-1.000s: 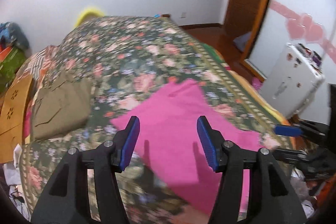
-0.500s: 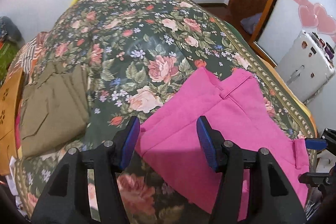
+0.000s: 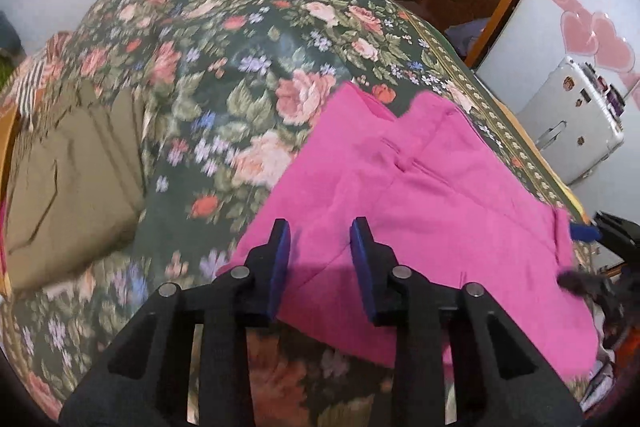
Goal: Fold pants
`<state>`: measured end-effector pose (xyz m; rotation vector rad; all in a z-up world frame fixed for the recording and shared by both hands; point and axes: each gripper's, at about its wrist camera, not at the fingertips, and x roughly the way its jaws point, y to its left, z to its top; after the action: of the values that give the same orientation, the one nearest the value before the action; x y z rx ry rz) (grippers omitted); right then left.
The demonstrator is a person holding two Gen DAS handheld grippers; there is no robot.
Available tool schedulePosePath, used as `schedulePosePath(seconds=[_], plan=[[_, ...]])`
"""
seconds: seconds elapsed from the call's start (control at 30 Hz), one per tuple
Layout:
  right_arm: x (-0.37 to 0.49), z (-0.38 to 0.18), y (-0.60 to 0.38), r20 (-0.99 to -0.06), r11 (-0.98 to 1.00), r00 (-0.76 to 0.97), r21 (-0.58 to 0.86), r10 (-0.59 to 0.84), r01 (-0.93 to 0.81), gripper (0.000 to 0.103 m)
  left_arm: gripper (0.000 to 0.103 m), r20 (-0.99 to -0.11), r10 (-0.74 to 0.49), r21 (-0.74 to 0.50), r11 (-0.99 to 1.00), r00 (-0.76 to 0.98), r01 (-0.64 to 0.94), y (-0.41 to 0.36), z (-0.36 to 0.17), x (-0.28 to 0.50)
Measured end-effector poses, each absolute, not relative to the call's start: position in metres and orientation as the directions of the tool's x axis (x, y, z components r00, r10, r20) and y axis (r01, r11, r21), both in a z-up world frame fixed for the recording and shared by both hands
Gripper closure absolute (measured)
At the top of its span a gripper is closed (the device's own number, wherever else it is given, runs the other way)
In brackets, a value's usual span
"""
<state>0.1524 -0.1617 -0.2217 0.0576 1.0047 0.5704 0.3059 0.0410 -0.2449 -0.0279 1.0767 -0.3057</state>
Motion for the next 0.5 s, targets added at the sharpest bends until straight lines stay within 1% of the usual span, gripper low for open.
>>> schedulePosePath(seconds=[0.13, 0.3, 0.4, 0.5], plan=[[0.160, -0.222, -0.167, -0.788, 0.868, 0.417, 0.281, 0.453, -0.410, 0.044, 0.072, -0.861, -0.274, -0.208, 0.959, 0.429, 0.195, 0.059, -0.240, 0.279], [0.164, -0.211, -0.166, -0.790, 0.883, 0.449, 0.238, 0.418, -0.404, 0.044, 0.072, -0.860, -0.263, -0.214, 0.964, 0.438, 0.158, 0.070, -0.234, 0.238], [0.163, -0.198, -0.168, -0.763, 0.876, 0.469, 0.261, 0.445, -0.406, 0.042, 0.072, -0.857, -0.265, -0.229, 0.964, 0.443, 0.134, 0.074, -0.233, 0.221], [0.159, -0.191, -0.160, -0.746, 0.857, 0.465, 0.275, 0.476, -0.436, 0.042, 0.072, -0.853, -0.263, -0.240, 0.965, 0.451, 0.108, 0.077, -0.232, 0.209]])
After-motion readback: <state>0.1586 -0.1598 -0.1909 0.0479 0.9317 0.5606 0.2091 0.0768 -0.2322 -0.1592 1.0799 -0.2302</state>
